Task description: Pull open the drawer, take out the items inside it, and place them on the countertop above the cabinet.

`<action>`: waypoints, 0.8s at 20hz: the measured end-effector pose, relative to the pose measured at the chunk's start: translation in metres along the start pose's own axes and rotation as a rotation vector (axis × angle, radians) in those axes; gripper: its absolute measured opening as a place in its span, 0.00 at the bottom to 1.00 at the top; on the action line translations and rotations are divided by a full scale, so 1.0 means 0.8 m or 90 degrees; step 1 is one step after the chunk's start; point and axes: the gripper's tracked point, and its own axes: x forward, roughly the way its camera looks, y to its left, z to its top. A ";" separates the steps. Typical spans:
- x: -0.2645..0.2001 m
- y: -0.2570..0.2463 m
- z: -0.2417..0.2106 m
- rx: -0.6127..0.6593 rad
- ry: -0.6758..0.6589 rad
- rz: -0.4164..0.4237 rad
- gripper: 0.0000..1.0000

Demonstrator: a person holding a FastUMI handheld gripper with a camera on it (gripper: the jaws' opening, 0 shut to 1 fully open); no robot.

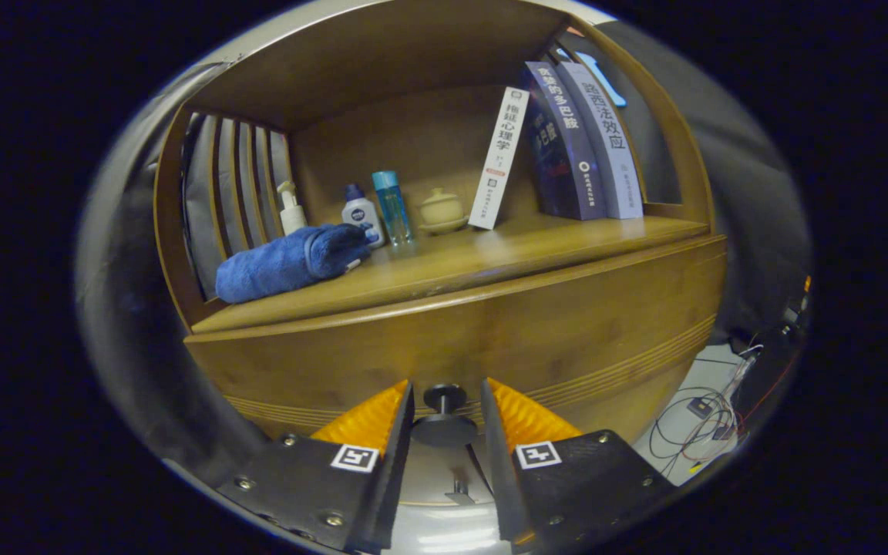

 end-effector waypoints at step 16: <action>0.001 0.000 -0.025 0.011 0.042 -0.012 0.31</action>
